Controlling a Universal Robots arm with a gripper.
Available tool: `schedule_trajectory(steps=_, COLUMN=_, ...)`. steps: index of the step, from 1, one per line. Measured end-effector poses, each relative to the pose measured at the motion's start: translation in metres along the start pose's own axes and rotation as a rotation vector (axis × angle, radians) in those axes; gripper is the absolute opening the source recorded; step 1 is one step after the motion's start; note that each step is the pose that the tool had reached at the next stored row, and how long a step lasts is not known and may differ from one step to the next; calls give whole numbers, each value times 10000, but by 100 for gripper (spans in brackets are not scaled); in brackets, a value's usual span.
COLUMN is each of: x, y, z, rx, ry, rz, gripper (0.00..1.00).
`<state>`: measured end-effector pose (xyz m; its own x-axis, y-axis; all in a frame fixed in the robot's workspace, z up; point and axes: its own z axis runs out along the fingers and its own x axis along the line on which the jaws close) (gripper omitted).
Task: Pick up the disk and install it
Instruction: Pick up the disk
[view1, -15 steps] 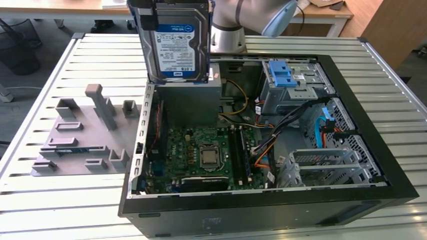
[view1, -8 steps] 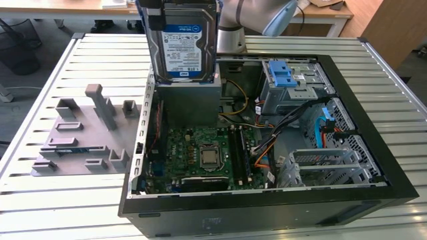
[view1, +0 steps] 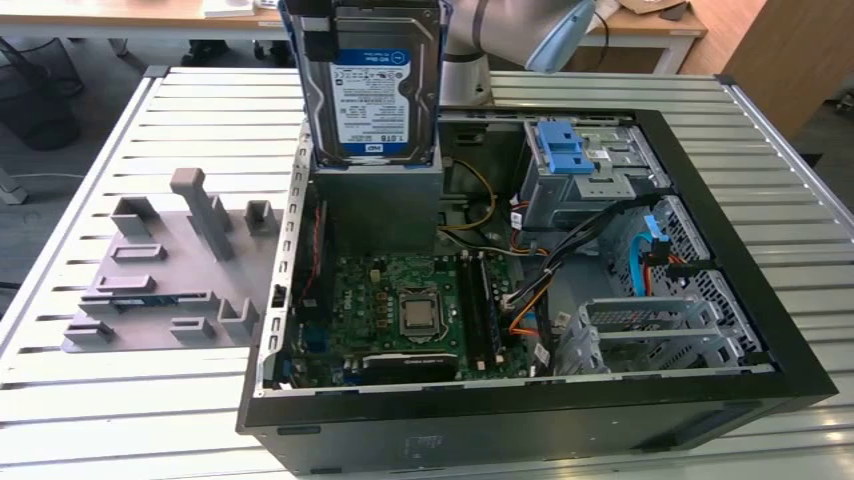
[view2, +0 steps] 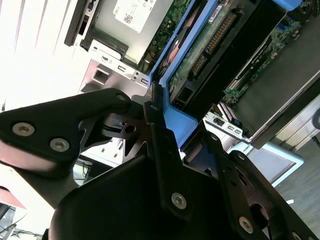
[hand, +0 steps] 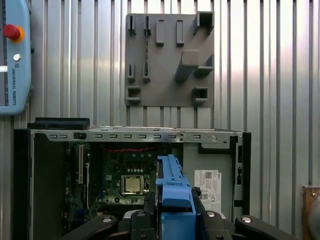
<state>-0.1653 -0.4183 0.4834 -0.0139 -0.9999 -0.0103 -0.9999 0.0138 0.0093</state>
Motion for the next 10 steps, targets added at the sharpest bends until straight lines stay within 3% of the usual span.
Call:
schedule_trajectory(steps=4, x=10, y=-5, z=0, rx=1, ry=-1, rz=-1, gripper=36)
schedule_trajectory(steps=10, x=91, y=-23, z=-1, rx=1, ry=-1, rz=40, gripper=36)
